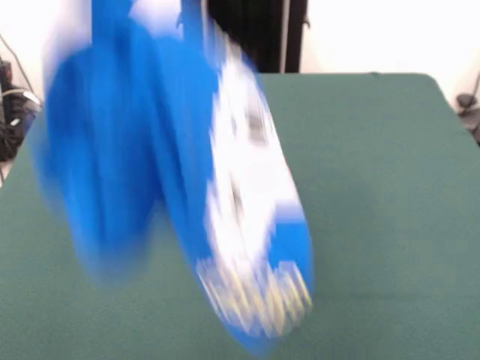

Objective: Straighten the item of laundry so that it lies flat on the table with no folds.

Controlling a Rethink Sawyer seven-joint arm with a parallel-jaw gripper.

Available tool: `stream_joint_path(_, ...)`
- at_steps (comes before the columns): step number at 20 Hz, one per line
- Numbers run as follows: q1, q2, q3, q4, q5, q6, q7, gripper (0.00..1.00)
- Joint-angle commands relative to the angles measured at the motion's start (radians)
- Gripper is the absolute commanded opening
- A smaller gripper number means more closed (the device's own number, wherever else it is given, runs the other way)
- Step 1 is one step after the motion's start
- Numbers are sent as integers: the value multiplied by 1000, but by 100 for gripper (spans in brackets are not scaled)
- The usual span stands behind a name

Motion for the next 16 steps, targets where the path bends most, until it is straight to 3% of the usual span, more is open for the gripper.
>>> stream_joint_path(1,39,349,-104,317,223,-1127,143,100)
stream_joint_path(3,41,394,-105,378,365,-1309,209,100)
stream_joint_path(8,27,400,-58,508,602,-1509,242,100)
stream_joint_path(12,17,394,-28,562,661,-1516,246,100)
stream_joint_path(16,37,401,-7,545,688,-1508,230,100)
